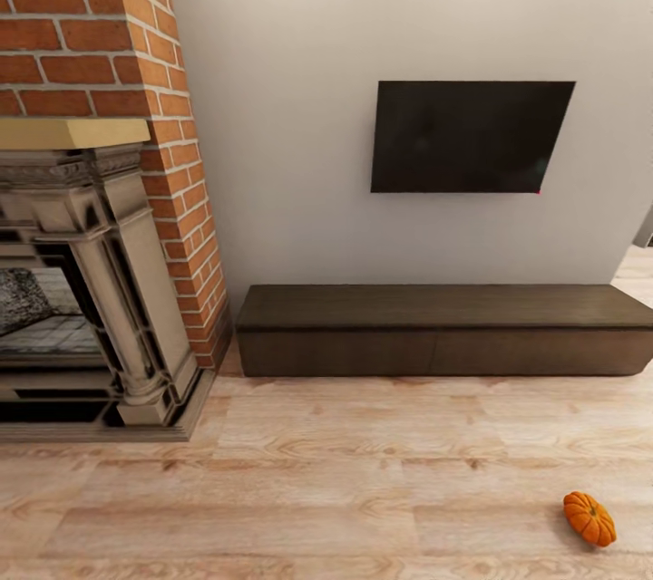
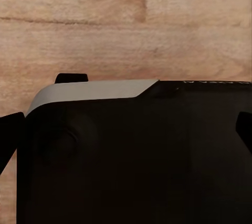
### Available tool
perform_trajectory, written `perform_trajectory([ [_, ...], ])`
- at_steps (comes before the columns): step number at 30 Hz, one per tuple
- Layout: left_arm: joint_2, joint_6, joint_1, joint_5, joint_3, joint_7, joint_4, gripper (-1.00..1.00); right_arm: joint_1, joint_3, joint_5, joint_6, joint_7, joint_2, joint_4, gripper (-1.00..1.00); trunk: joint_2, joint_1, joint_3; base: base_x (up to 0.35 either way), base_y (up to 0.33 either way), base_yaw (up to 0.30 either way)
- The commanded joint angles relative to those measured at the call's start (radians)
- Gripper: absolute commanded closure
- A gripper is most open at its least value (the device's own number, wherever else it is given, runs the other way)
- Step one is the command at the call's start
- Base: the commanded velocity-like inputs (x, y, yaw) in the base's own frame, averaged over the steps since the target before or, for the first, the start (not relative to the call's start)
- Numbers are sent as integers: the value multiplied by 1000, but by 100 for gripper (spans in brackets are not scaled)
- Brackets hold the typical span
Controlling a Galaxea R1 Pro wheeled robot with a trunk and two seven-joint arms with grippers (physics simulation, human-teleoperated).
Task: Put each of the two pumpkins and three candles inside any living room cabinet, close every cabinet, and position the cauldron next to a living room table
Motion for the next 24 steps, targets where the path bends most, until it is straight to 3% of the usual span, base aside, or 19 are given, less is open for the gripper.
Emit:
perform_trajectory([
  [1, 0, -2, 0, 1, 1, -1, 0, -100, -1, 1, 0, -3, -1, 0, 1, -100, 0, 0, -1, 0, -1, -133],
  [12, 0, -2, 0, 2, 1, 0, 0, -100, -1, 6, 10, 0, 5, 1, 9, -100, 0, 0, -1, 0, -86, -240],
  [24, 0, -2, 0, 1, 1, 0, 0, -100, -1, 5, 7, -1, 5, 1, 10, -100, 0, 0, -1, 0, -19, -27],
])
